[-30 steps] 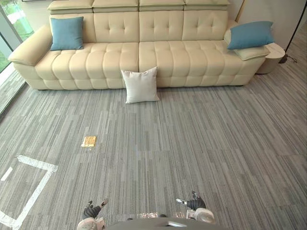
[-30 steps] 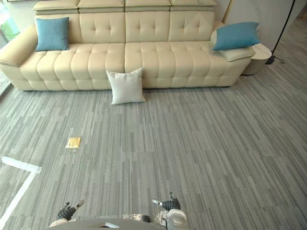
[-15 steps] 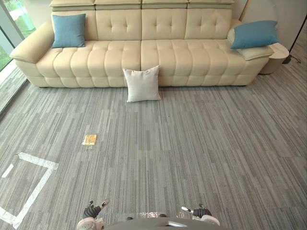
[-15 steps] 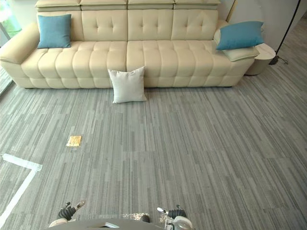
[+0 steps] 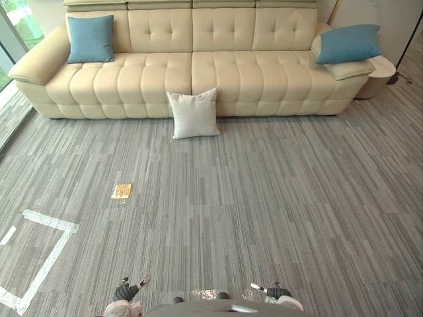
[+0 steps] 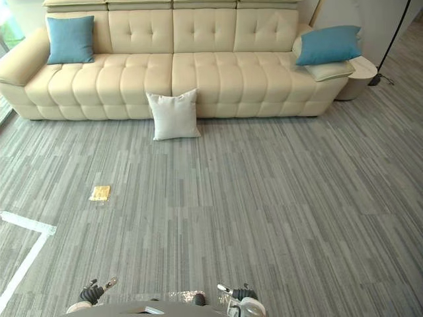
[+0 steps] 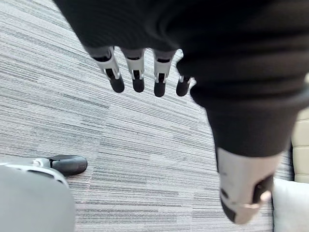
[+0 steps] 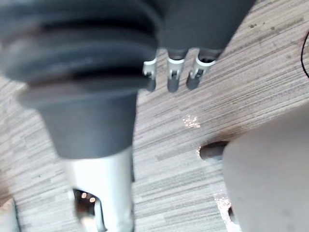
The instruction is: Pick up cushions and gather them together orderly.
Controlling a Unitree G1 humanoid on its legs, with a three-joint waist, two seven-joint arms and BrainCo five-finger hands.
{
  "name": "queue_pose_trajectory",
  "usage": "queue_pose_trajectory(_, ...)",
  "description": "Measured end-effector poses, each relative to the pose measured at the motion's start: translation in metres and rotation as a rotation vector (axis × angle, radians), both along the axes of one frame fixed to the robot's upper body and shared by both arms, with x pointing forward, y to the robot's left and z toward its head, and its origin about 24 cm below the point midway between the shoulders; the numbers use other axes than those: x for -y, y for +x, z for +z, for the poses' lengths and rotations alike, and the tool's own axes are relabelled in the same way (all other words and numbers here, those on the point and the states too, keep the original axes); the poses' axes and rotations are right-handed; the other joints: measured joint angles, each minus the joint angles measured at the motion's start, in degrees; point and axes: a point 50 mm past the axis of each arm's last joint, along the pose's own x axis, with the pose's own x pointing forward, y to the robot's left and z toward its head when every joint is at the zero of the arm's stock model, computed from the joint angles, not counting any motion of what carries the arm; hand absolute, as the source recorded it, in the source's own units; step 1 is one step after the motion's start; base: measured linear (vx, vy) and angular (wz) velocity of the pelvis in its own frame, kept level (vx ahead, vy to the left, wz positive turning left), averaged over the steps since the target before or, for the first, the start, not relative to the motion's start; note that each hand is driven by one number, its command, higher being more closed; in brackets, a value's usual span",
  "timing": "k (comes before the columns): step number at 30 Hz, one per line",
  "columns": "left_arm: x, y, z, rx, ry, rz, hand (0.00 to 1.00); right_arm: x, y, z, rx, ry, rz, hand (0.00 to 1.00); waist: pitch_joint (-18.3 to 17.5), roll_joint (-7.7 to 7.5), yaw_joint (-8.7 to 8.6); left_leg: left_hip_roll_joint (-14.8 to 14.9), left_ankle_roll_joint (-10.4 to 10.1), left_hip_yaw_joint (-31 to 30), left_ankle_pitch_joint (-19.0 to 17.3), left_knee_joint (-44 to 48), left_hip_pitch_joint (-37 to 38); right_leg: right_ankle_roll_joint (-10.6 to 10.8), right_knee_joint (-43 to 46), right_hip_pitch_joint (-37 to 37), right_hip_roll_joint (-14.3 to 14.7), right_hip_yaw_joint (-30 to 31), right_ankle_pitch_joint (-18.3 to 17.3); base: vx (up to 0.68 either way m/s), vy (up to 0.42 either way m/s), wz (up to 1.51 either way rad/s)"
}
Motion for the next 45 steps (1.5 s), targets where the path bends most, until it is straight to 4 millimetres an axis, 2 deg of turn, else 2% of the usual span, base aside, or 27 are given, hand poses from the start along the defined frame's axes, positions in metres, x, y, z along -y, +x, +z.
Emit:
queue_pose_trajectory(11,-0.002,-0.004,-0.001,-0.017,-0.001,0.024,0.00,0.001,0.002,0.001,0.004,-0.004,-0.008,0.00,0.45,-0.30,0.02,0.24,-0.10,0.94,-0.83,0.01,-0.87,0.13,-0.01,-1.32,0.39,1.42,-0.11,0.01,-0.007,-0.07)
queue_pose_trajectory(17,-0.006,-0.001,0.000,-0.008,0.007,0.039,0.00,-0.003,0.003,0.000,0.008,0.005,-0.008,0.00,1.07,-1.12,0.55,0.25,0.14,2.43,-1.82,0.93,-1.54,0.14,0.02,-2.19,0.41,2.88,-0.09,-0.01,0.000,-0.12)
queue_pose_trajectory(20,-0.008,0.004,0.002,0.007,0.018,0.043,0.00,-0.005,0.004,0.000,0.011,0.009,-0.008,0.00,1.45,-1.56,1.10,0.54,0.43,3.21,-4.51,5.46,-3.94,0.17,0.18,-2.68,0.10,3.21,-0.10,0.00,0.007,-0.07)
queue_pose_trajectory(24,-0.003,0.014,0.004,0.048,0.008,0.057,0.00,-0.001,0.013,0.007,0.070,-0.012,-0.013,0.00,2.68,-0.37,2.05,2.14,1.22,4.23,-10.46,15.64,-9.15,1.69,4.03,-5.51,0.18,4.23,-1.64,0.00,0.033,-0.18)
queue_pose_trajectory(25,-0.002,0.016,0.005,0.057,0.007,0.056,0.00,0.000,0.014,0.008,0.081,-0.012,-0.020,0.00,2.84,-0.15,2.28,2.64,1.56,4.69,-12.22,18.21,-10.48,1.90,6.31,-6.89,0.29,4.39,-2.93,-0.01,0.075,-0.16)
queue_pose_trajectory(26,-0.002,0.019,0.007,0.072,0.010,0.050,0.00,0.001,0.015,0.010,0.095,-0.017,-0.021,0.00,3.24,-0.12,2.32,3.19,1.93,4.74,-14.53,21.27,-11.36,2.53,11.54,-8.82,0.22,4.27,-5.87,-0.01,0.082,-0.09)
queue_pose_trajectory(27,-0.002,0.020,0.007,0.074,0.010,0.049,0.00,0.001,0.015,0.010,0.096,-0.018,-0.021,0.00,3.27,-0.15,2.33,3.24,2.04,4.75,-14.77,21.56,-11.45,2.57,12.26,-9.06,0.20,4.23,-6.27,0.01,0.091,-0.06)
queue_pose_trajectory(29,-0.004,0.027,0.009,0.096,0.015,0.043,0.00,-0.001,0.018,0.012,0.110,-0.024,0.006,0.00,3.96,-0.54,2.58,3.76,2.38,4.68,-18.02,25.31,-11.73,3.29,27.60,-15.28,-0.68,0.28,-10.59,0.04,0.108,-0.04)
queue_pose_trajectory(30,-0.004,0.028,0.010,0.099,0.013,0.042,0.00,0.000,0.019,0.013,0.125,-0.028,0.009,0.00,4.16,-0.64,2.38,3.90,2.99,4.36,-18.92,27.03,-11.56,3.11,35.80,-18.78,-1.68,-1.97,-11.16,0.09,0.097,0.07)
queue_pose_trajectory(31,-0.005,0.032,0.011,0.108,0.017,0.033,0.00,0.000,0.020,0.014,0.133,-0.030,0.007,0.00,4.34,-0.64,2.25,3.87,3.14,4.21,-19.46,27.90,-11.42,2.76,40.01,-20.56,-2.40,-3.10,-11.45,0.17,0.084,0.18)
queue_pose_trajectory(33,-0.006,0.040,0.013,0.126,0.022,0.019,0.00,-0.005,0.022,0.015,0.148,-0.019,0.001,0.00,4.80,-2.30,2.18,3.41,3.17,2.90,-21.79,29.23,-8.86,2.46,51.21,-23.80,-5.14,-5.96,-13.87,0.25,0.054,0.26)
queue_pose_trajectory(35,0.000,0.044,0.014,0.137,0.009,0.012,0.00,-0.007,0.024,0.016,0.157,-0.013,-0.007,0.00,4.92,-2.50,1.83,3.23,3.03,1.83,-22.88,28.72,-6.94,2.65,53.56,-25.34,-5.82,-7.27,-16.76,0.28,0.008,0.29)
queue_pose_trajectory(37,0.010,0.048,0.013,0.145,-0.015,0.001,0.00,-0.005,0.030,0.018,0.177,-0.017,-0.019,0.00,5.03,-2.33,1.21,3.07,2.42,0.93,-23.61,25.35,-3.33,2.85,50.74,-28.55,-6.15,-10.37,-18.38,0.35,-0.029,0.26)
queue_pose_trajectory(38,0.012,0.050,0.013,0.146,-0.020,0.001,0.00,-0.004,0.031,0.019,0.181,-0.017,-0.028,0.00,5.14,-2.28,0.94,3.13,2.37,0.56,-23.62,23.96,-2.15,2.56,49.01,-29.55,-5.92,-11.44,-18.26,0.53,-0.104,0.27)
queue_pose_trajectory(40,0.020,0.054,0.013,0.153,-0.040,-0.001,0.00,-0.001,0.037,0.021,0.201,-0.018,-0.041,0.00,5.97,-1.02,0.36,4.40,1.86,0.13,-23.34,19.19,2.82,0.69,42.50,-31.44,-4.71,-14.90,-16.56,0.51,-0.125,0.28)
queue_pose_trajectory(41,0.023,0.056,0.013,0.156,-0.049,-0.003,0.00,0.000,0.040,0.023,0.214,-0.024,-0.040,0.00,6.36,-0.35,0.17,4.99,1.31,-0.05,-23.03,16.92,5.27,0.10,39.17,-32.22,-3.87,-15.61,-15.03,0.50,-0.123,0.34)
queue_pose_trajectory(42,0.026,0.058,0.013,0.157,-0.054,-0.009,0.00,0.001,0.041,0.025,0.225,-0.029,-0.039,0.00,6.46,-0.47,-0.16,5.06,0.72,-0.58,-22.72,15.55,7.32,-0.33,33.74,-33.07,-3.37,-15.92,-11.34,0.68,-0.186,0.48)
queue_pose_trajectory(43,0.027,0.056,0.012,0.146,-0.057,-0.016,0.00,0.000,0.043,0.026,0.234,-0.025,-0.039,0.00,6.55,-0.36,-0.51,5.79,-1.12,-1.60,-22.38,14.83,9.69,-6.07,31.93,-32.12,-2.99,-16.04,-4.04,0.70,-0.200,0.36)
queue_pose_trajectory(44,0.030,0.058,0.012,0.147,-0.067,-0.014,0.00,0.003,0.049,0.028,0.247,-0.035,-0.034,0.00,6.91,0.65,-0.26,6.81,-2.23,-1.64,-21.61,14.85,10.09,-5.68,33.49,-31.85,-2.88,-16.91,-4.93,0.70,-0.228,0.43)
queue_pose_trajectory(45,0.036,0.066,0.014,0.167,-0.084,-0.022,0.00,0.005,0.051,0.029,0.252,-0.041,-0.036,0.00,7.33,0.87,-0.22,6.42,-3.41,-1.89,-17.36,14.99,9.88,-6.79,37.74,-32.13,-4.64,-17.02,-8.74,0.66,-0.247,0.46)
